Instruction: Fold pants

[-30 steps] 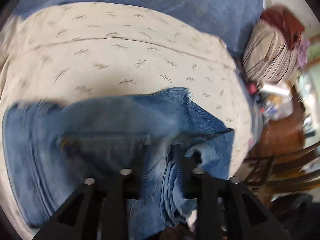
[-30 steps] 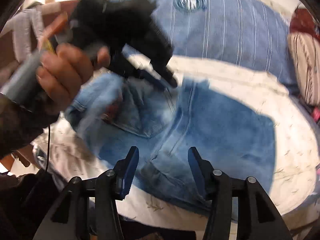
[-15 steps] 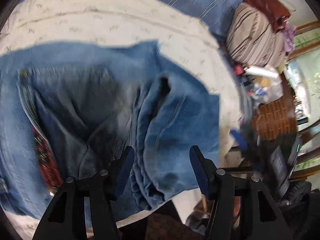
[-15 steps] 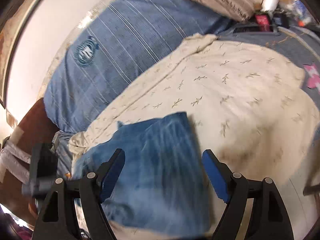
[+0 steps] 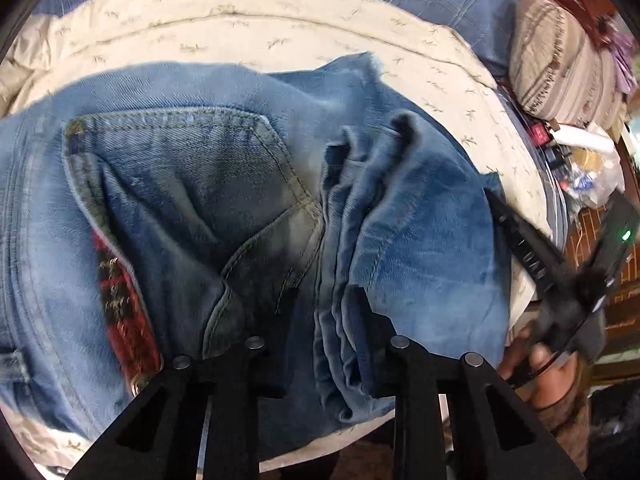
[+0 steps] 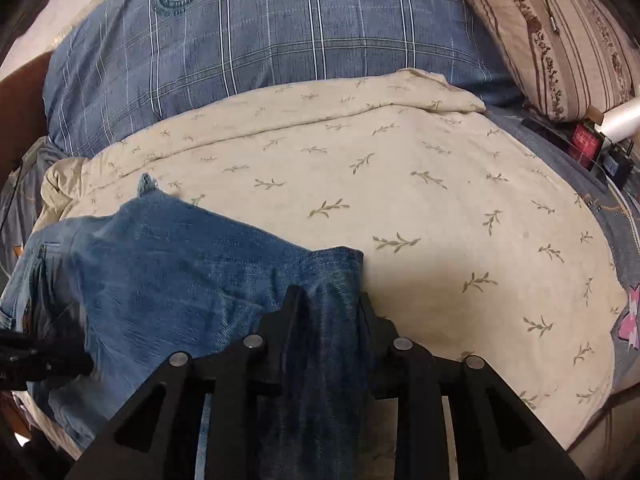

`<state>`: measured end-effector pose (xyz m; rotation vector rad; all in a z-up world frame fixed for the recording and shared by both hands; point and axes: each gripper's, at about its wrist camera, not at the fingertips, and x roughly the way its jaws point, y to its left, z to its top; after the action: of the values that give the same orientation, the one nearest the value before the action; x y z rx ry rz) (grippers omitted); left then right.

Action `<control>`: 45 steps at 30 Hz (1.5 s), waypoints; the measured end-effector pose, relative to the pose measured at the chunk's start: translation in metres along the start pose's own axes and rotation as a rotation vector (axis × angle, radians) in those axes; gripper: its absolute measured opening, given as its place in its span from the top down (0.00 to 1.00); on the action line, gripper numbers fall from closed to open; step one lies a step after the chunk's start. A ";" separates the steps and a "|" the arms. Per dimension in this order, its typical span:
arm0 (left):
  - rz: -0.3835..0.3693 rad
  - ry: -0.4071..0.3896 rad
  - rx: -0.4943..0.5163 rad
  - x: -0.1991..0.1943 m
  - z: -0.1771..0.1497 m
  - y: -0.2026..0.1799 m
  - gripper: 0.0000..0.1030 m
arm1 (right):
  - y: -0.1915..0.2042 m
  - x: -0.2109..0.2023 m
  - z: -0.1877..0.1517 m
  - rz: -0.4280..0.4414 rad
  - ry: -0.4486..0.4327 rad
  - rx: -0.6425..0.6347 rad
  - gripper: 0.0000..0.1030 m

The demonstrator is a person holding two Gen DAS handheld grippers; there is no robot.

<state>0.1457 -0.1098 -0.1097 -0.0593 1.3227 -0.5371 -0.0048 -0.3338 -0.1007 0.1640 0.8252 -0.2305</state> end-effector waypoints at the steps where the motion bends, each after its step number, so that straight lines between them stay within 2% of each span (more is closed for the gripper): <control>1: 0.002 -0.003 0.016 -0.003 -0.004 0.001 0.75 | -0.002 -0.006 0.003 0.012 0.001 0.019 0.67; 3: -0.018 0.004 0.018 -0.015 -0.015 0.002 0.76 | -0.012 -0.028 0.005 0.088 -0.016 0.100 0.67; 4: -0.038 0.002 0.015 -0.022 -0.021 0.001 0.76 | -0.020 -0.043 0.000 0.152 -0.028 0.148 0.63; 7: -0.126 -0.004 0.013 -0.041 -0.035 0.002 0.67 | -0.035 -0.082 -0.026 0.369 -0.027 0.267 0.36; 9: -0.182 0.017 0.006 -0.040 -0.043 0.002 0.49 | -0.039 -0.095 -0.054 0.505 0.018 0.341 0.34; 12: -0.197 0.064 -0.035 -0.025 -0.048 0.009 0.48 | -0.035 -0.091 -0.094 0.656 0.113 0.466 0.34; 13: -0.200 0.084 -0.057 -0.019 -0.048 0.012 0.48 | -0.034 -0.087 -0.102 0.677 0.136 0.489 0.34; 16: -0.205 0.103 -0.119 -0.004 -0.046 0.025 0.50 | -0.030 -0.066 -0.116 0.649 0.176 0.547 0.34; 17: -0.203 0.104 -0.121 -0.004 -0.043 0.026 0.50 | -0.033 -0.057 -0.116 0.682 0.161 0.591 0.35; 18: -0.198 0.105 -0.115 -0.007 -0.042 0.025 0.56 | -0.037 -0.047 -0.115 0.688 0.154 0.644 0.36; 19: -0.190 0.106 -0.105 -0.011 -0.041 0.023 0.59 | -0.039 -0.038 -0.115 0.670 0.176 0.685 0.42; 20: -0.203 0.107 -0.100 -0.013 -0.040 0.020 0.66 | -0.041 -0.028 -0.115 0.650 0.214 0.721 0.75; 21: -0.215 0.104 -0.099 -0.013 -0.030 0.021 0.68 | -0.040 -0.023 -0.113 0.650 0.234 0.742 0.95; 22: -0.210 0.084 -0.091 -0.019 -0.032 0.020 0.68 | -0.039 -0.027 -0.110 0.649 0.217 0.727 0.93; 25: -0.148 0.058 -0.049 -0.018 -0.034 0.009 0.68 | -0.022 -0.062 -0.091 0.586 0.097 0.544 0.93; 27: -0.098 0.100 -0.056 0.001 -0.043 0.006 0.68 | -0.007 -0.057 -0.092 0.533 0.127 0.468 0.93; 29: -0.095 0.081 -0.029 0.005 -0.049 0.008 0.67 | -0.002 -0.035 -0.105 0.457 0.227 0.432 0.92; 30: -0.094 0.077 -0.011 0.001 -0.050 0.005 0.68 | -0.006 -0.031 -0.110 0.477 0.226 0.457 0.93; 32: -0.096 0.073 0.036 -0.007 -0.054 0.000 0.68 | -0.008 -0.037 -0.106 0.500 0.240 0.458 0.79; 34: -0.128 0.054 0.073 -0.023 -0.057 -0.001 0.71 | -0.009 -0.048 -0.103 0.489 0.269 0.407 0.64; 37: -0.151 -0.033 0.116 -0.056 -0.052 0.000 0.70 | -0.017 -0.080 -0.092 0.522 0.231 0.353 0.64; 38: -0.139 -0.083 0.121 -0.066 -0.044 -0.003 0.65 | -0.023 -0.093 -0.086 0.537 0.176 0.352 0.63; 39: -0.130 -0.108 0.120 -0.069 -0.037 -0.008 0.54 | -0.028 -0.101 -0.083 0.524 0.125 0.358 0.59; 40: -0.118 -0.133 0.118 -0.070 -0.026 -0.015 0.49 | -0.037 -0.106 -0.076 0.496 0.060 0.367 0.42; 41: -0.110 -0.152 0.111 -0.070 -0.016 -0.019 0.44 | -0.044 -0.105 -0.067 0.452 0.011 0.369 0.33; 42: -0.091 -0.151 0.098 -0.067 -0.007 -0.022 0.46 | -0.049 -0.097 -0.058 0.398 -0.011 0.377 0.33; 45: -0.098 -0.111 0.061 -0.049 0.019 -0.042 0.46 | -0.053 -0.066 -0.037 0.365 -0.016 0.385 0.33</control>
<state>0.1422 -0.1311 -0.0459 -0.1027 1.1984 -0.6484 -0.0888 -0.3673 -0.0792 0.6666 0.7143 -0.0436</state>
